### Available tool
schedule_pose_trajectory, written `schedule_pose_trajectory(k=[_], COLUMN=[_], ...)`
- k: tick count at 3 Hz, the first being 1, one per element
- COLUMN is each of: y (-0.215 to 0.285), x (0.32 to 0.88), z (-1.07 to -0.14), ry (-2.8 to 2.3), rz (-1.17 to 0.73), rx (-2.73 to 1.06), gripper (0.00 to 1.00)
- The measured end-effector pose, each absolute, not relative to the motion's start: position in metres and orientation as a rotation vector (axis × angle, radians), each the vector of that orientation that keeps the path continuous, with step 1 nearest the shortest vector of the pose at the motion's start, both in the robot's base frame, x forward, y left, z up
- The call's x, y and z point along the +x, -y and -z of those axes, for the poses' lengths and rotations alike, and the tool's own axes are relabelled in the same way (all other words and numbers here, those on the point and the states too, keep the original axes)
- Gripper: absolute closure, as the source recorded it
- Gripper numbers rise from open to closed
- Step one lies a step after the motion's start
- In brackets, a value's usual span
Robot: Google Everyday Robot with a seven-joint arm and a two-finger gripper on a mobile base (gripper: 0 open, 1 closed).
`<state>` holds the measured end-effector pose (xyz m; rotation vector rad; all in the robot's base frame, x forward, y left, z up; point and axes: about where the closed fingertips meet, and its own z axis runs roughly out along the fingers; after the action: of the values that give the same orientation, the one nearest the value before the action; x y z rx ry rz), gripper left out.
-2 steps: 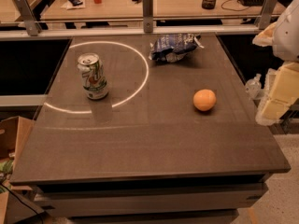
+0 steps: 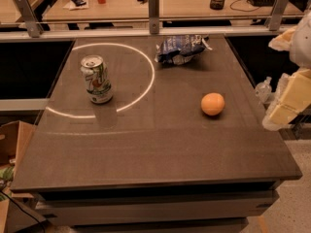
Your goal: Move orange near 7up can
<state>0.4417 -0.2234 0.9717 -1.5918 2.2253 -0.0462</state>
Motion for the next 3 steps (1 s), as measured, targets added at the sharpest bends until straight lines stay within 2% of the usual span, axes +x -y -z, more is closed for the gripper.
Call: schedule_pose_trajectory(k=[2,3], y=[0.238,0.231], x=[0.452,0.456], z=[-0.921,-0.903], ry=[-2.204,-2.164], rz=[-0.205,-0.304], rx=[-1.213,-1.14], gripper=[0.0,0.0])
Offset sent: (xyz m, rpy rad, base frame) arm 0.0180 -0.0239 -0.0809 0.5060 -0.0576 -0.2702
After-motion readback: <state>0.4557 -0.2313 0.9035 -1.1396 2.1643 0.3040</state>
